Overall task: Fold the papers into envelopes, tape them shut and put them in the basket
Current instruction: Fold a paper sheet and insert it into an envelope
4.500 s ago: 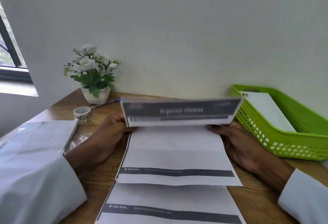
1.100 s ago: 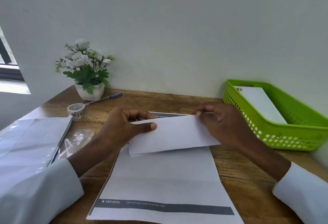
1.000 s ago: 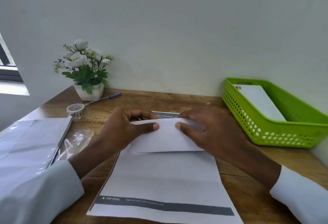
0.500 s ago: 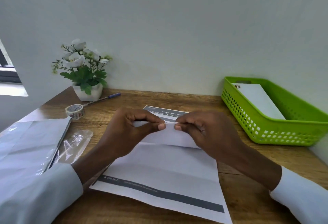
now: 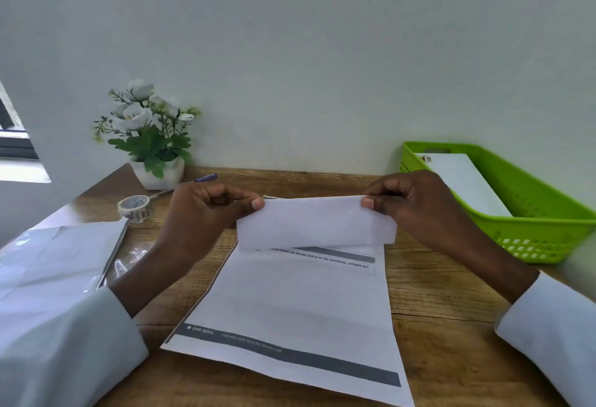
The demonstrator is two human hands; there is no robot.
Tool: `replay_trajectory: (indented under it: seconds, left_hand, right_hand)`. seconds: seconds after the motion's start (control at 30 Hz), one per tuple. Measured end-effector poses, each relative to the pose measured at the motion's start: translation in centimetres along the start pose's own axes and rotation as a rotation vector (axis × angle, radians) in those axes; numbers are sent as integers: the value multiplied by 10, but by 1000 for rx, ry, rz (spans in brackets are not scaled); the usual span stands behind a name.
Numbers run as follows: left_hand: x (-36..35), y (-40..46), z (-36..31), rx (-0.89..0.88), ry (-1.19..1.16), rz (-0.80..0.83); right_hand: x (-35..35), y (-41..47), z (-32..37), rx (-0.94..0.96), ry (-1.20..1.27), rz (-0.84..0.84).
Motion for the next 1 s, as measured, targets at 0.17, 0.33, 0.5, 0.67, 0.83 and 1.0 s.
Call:
replay_trajectory:
  seconds: [0.17, 0.33, 0.5, 0.67, 0.83, 1.0]
  left_hand:
    - [7, 4, 4, 50, -74, -43]
    - [8, 5, 17, 131, -104, -22]
    - [7, 1, 36, 78, 464, 185]
    - [-4, -1, 36, -17, 679, 339]
    - [-7, -5, 32, -94, 735, 397]
    - [-5, 0, 18, -132, 689, 372]
  right_hand:
    - [10, 2, -8, -99, 285, 1]
    - [0, 3, -25, -269, 503, -5]
    - [-29, -8, -55, -403, 368, 95]
    - [-27, -6, -52, -83, -139, 40]
    - [-28, -15, -36, 140, -337, 23]
    - [-33, -10, 5, 264, -265, -20]
Point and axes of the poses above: each hand's wrist, its own y-axis towards the middle knuckle, its own x-axis out of the back of the hand, z = x × y, the point moved 3 cm from there along y, towards the middle knuckle, and after that the axes turned 3 degrees about -x, right-handed, at the moved point
